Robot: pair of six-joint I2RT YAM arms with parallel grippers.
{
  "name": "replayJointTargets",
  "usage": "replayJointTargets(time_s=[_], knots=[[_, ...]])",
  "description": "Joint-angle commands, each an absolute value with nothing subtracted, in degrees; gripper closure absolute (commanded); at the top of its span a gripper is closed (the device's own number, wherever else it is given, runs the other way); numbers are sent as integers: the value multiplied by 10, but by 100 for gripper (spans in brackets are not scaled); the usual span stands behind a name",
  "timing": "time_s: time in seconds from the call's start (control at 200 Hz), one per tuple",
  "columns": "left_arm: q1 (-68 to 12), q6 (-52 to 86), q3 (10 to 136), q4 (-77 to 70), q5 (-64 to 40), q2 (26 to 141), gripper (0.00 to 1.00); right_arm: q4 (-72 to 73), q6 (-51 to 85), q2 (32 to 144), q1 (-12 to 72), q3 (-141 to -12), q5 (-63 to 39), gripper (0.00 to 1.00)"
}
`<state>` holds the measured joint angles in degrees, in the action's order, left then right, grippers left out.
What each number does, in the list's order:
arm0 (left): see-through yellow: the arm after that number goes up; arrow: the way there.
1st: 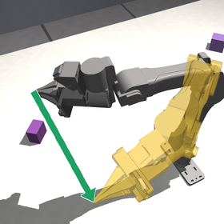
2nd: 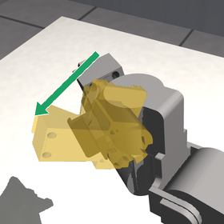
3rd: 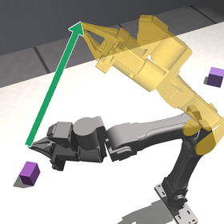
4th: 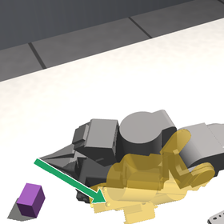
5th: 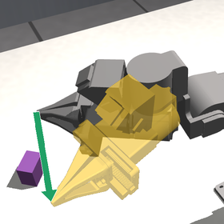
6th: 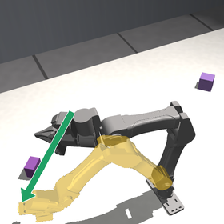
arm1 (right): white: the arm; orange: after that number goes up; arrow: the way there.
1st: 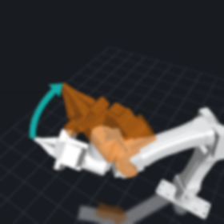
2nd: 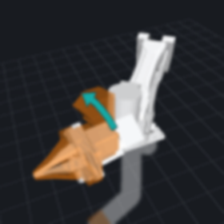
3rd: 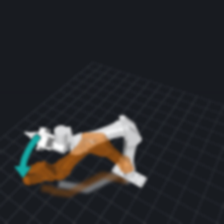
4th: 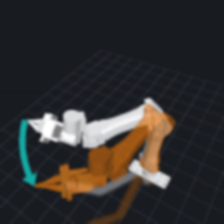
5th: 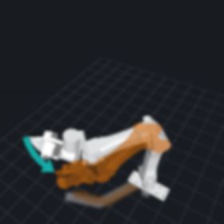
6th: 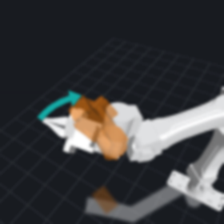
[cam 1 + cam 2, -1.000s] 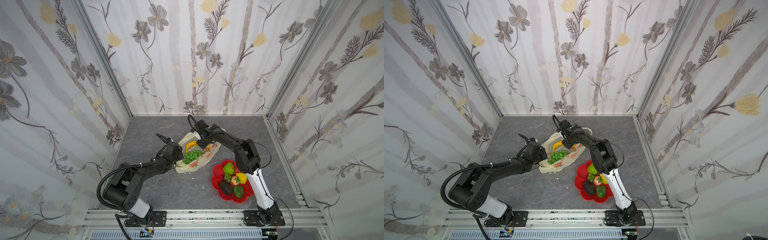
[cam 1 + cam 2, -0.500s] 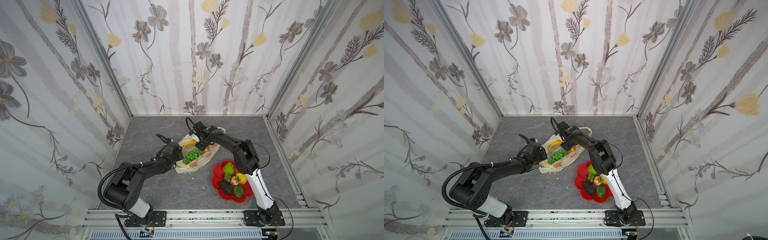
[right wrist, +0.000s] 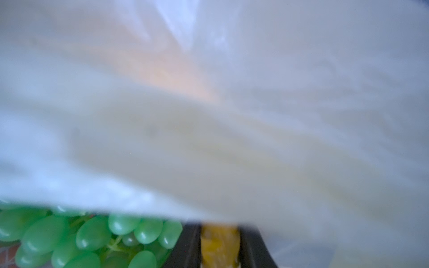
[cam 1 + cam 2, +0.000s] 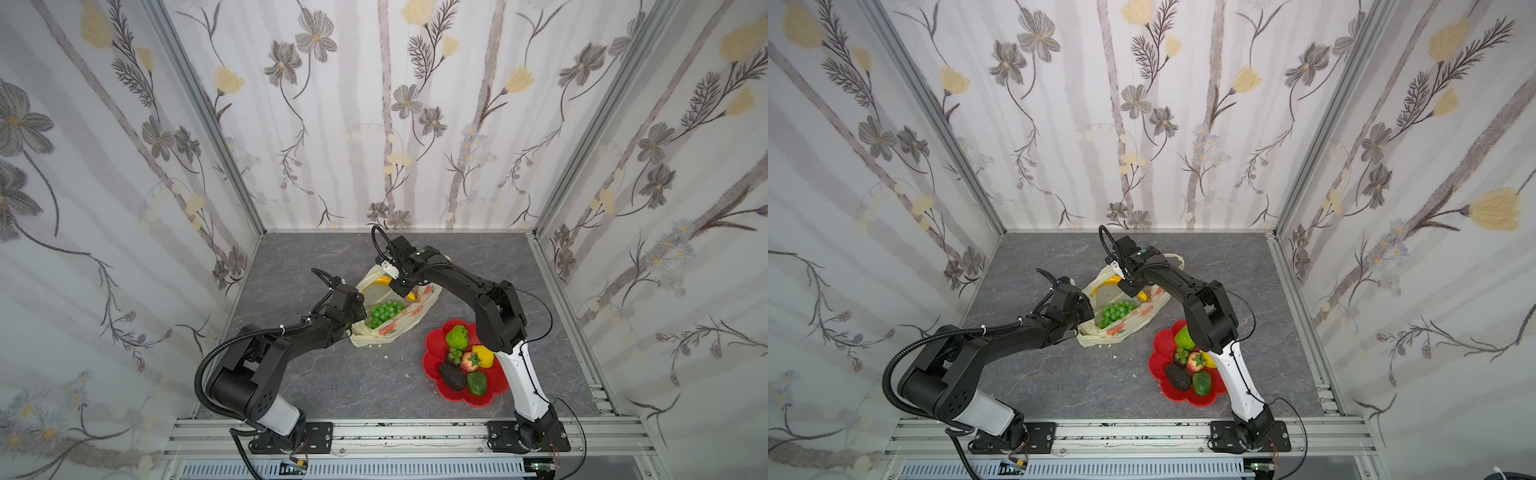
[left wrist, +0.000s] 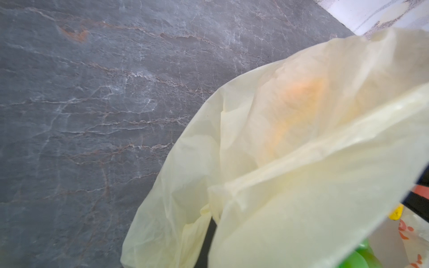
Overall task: Take fruits out of the plastic bag
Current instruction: Pick up the fruit from the plastic bag, then place the fruit on the plate.
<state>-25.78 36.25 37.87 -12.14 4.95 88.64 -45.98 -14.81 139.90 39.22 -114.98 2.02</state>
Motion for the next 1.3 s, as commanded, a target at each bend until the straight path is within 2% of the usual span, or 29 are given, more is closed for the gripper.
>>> replayJointTargets(time_s=[0.0, 0.844, 1.104, 1.294], knots=[[-258, 365, 377, -120, 65, 881, 100, -448, -150, 1378, 394, -1137, 18, 76], [-256, 387, 377, -113, 102, 860, 100, -433, -11, 1158, 408, -893, 20, 75], [-256, 382, 372, -113, 104, 856, 100, -429, 59, 1049, 410, -804, 15, 75], [-255, 375, 367, -118, 99, 856, 100, -464, 154, 949, 410, -729, 49, 74]])
